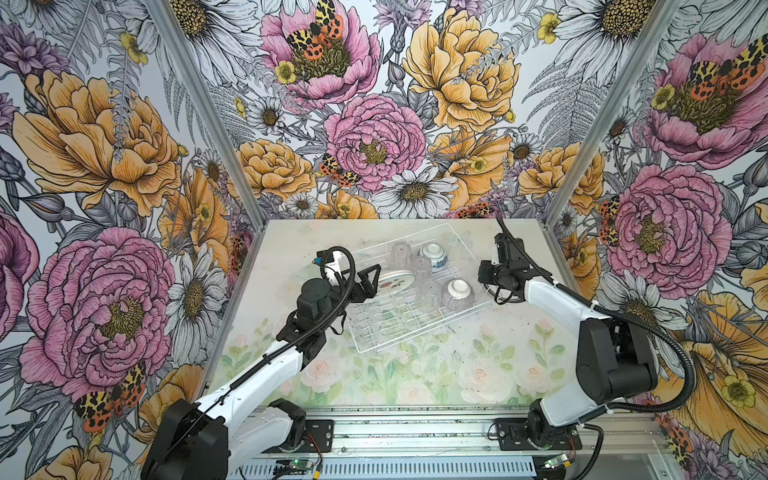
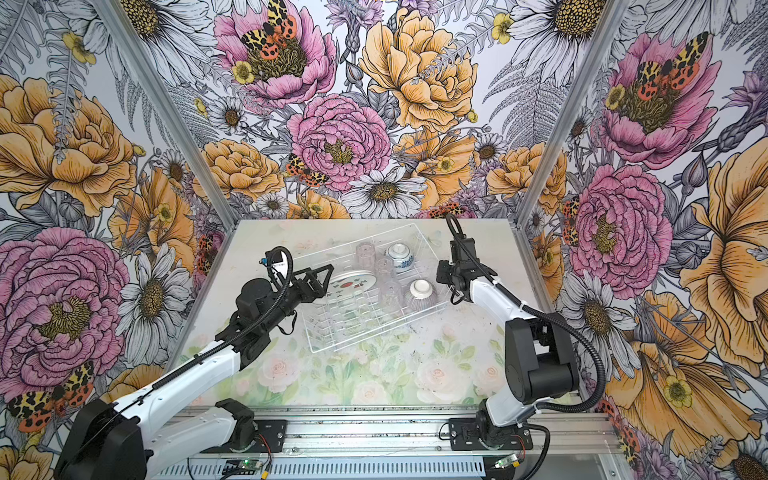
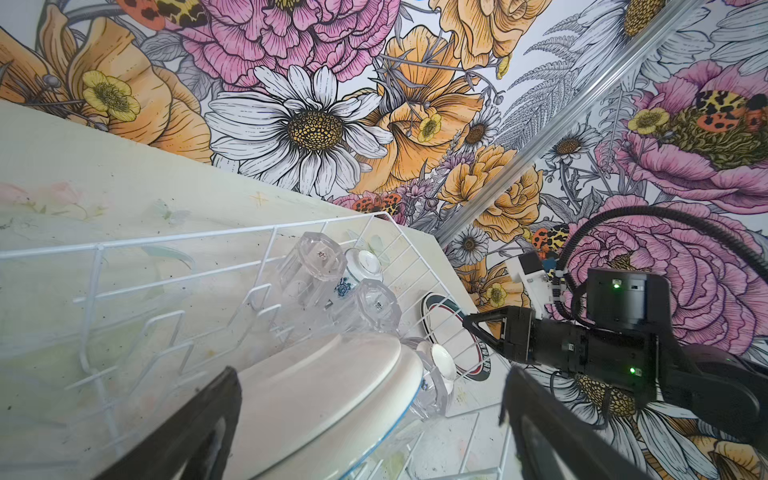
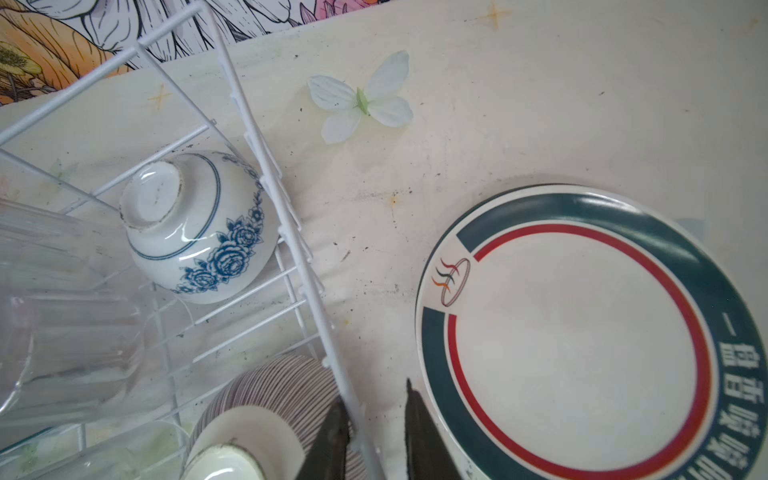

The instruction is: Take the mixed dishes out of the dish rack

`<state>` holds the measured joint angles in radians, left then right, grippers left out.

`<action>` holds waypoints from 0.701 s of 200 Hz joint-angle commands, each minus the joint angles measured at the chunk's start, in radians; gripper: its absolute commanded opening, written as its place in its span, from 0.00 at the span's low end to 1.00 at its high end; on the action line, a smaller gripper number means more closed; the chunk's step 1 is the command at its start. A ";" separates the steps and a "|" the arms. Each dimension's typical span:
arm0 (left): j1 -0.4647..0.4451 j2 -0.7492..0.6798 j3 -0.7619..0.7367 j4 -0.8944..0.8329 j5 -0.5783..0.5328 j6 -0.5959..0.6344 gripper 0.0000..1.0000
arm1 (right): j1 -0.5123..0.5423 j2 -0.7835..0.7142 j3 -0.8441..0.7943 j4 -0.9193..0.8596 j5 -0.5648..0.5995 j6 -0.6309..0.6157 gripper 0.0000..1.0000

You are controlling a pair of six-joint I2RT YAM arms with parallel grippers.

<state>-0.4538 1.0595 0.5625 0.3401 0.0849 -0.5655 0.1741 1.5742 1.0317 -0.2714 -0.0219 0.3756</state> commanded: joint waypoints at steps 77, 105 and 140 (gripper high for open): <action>0.006 -0.026 -0.013 0.001 -0.034 0.033 0.99 | 0.071 -0.060 -0.121 -0.041 0.028 0.285 0.16; 0.010 -0.027 -0.010 -0.013 -0.047 0.033 0.99 | 0.075 -0.066 -0.123 -0.043 0.018 0.249 0.23; 0.011 -0.039 -0.012 -0.036 -0.058 0.029 0.99 | 0.077 -0.049 -0.108 -0.049 -0.025 0.188 0.29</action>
<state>-0.4538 1.0481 0.5617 0.3264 0.0586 -0.5522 0.2317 1.5036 0.9440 -0.2161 0.0299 0.6006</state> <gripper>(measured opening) 0.987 0.278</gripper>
